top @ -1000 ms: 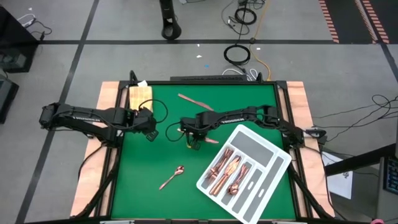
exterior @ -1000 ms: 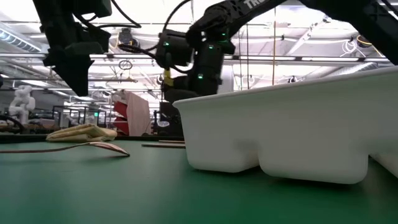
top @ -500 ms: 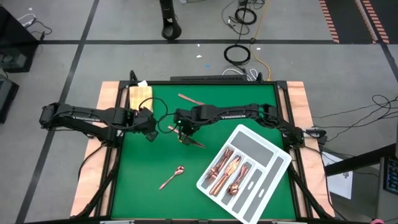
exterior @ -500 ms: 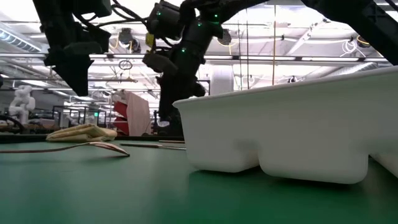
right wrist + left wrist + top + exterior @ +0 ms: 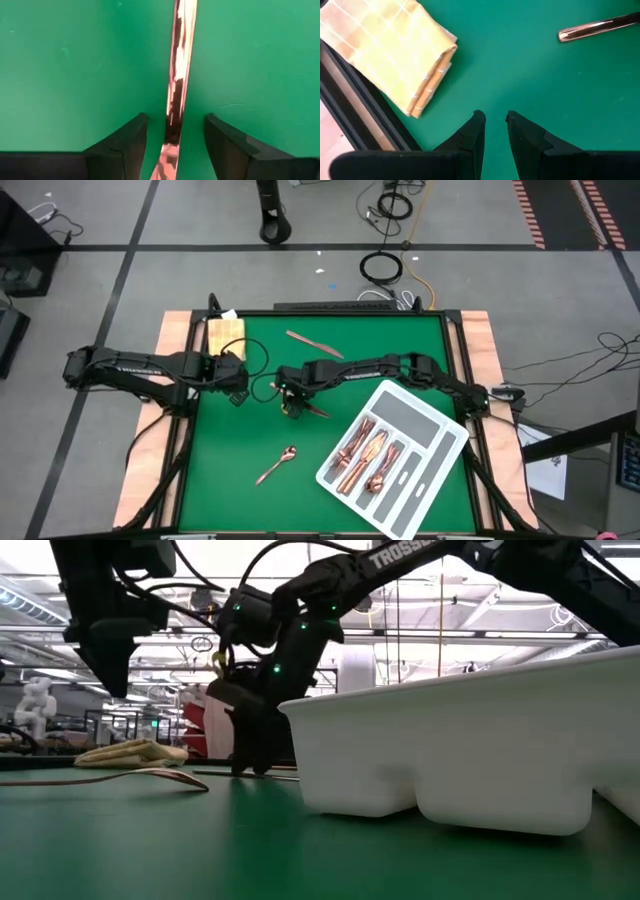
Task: Sort silverware
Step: Put the bronze knife into the silverware tray
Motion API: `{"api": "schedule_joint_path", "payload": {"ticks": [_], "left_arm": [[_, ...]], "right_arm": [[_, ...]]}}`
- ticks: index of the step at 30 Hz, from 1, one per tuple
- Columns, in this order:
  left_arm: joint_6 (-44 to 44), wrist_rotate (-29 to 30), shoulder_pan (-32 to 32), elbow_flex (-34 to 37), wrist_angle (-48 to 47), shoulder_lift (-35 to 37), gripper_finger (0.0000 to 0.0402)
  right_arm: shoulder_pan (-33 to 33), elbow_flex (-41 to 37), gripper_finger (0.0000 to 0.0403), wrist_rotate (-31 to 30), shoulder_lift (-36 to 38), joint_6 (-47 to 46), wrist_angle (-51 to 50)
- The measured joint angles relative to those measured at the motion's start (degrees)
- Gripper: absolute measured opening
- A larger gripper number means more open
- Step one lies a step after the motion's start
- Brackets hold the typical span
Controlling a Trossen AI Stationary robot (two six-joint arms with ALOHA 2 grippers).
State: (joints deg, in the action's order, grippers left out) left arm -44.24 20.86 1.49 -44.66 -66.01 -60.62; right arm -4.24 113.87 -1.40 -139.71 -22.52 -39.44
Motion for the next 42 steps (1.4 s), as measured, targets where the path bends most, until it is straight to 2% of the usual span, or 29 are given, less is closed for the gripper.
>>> {"api": "schedule_joint_path", "payload": {"ticks": [3, 6, 8, 11, 13, 17, 20, 27, 32, 37, 42], "left_arm": [[0.1, 0.0, 0.29, 0.0, -0.01, 0.0, 0.0091], [0.15, 0.27, 0.31, 0.0, 0.05, 0.0, 0.0091], [0.16, 0.39, 0.31, 0.0, 0.05, 0.0, 0.0091], [0.17, 0.67, 0.31, 0.0, 0.09, 0.0, 0.0091], [0.17, 0.68, 0.31, 0.02, 0.1, -0.02, 0.0091], [1.0, 0.71, 0.31, 0.04, 0.06, -0.02, 0.0091], [3.11, 1.0, 0.41, 0.07, 0.05, -0.02, 0.0091], [3.01, 1.82, 0.44, 0.07, 0.93, -0.02, 0.0091], [3.3, 2.61, 0.44, 0.07, 2.38, -0.02, 0.0091], [10.21, 5.53, 1.62, 0.07, 7.83, -0.02, 0.0091], [20.68, -0.46, 7.14, 0.07, 16.62, -1.58, 0.0091]], "right_arm": [[0.22, 0.26, 0.0182, -0.4, -1.62, -2.26, -1.6], [0.02, 0.55, 0.0156, 1.0, -3.09, -5.09, -3.75], [-0.33, 0.72, 0.012, 3.38, -3.96, -5.78, -4.82], [-0.58, 0.76, 0.0042, 5.48, -4.34, -7.01, -5.64], [-0.43, 0.76, 0.0015, 5.85, -4.34, -7.46, -5.67], [-0.28, 1.09, 0.0006, 5.96, -4.27, -7.45, -6.39], [0.24, 3.2, 0.0003, 6.87, -3.35, -6.0, -12.4], [0.81, 11.32, 0.0002, 3.15, -1.75, -3.0, -22.58], [0.77, 13.04, 0.0003, 1.13, -1.41, -1.03, -23.67], [1.72, 13.08, 0.0003, 5.06, -1.03, 1.66, -30.23], [4.15, 13.07, 0.0014, 2.65, -0.14, 3.91, -40.11]]}}
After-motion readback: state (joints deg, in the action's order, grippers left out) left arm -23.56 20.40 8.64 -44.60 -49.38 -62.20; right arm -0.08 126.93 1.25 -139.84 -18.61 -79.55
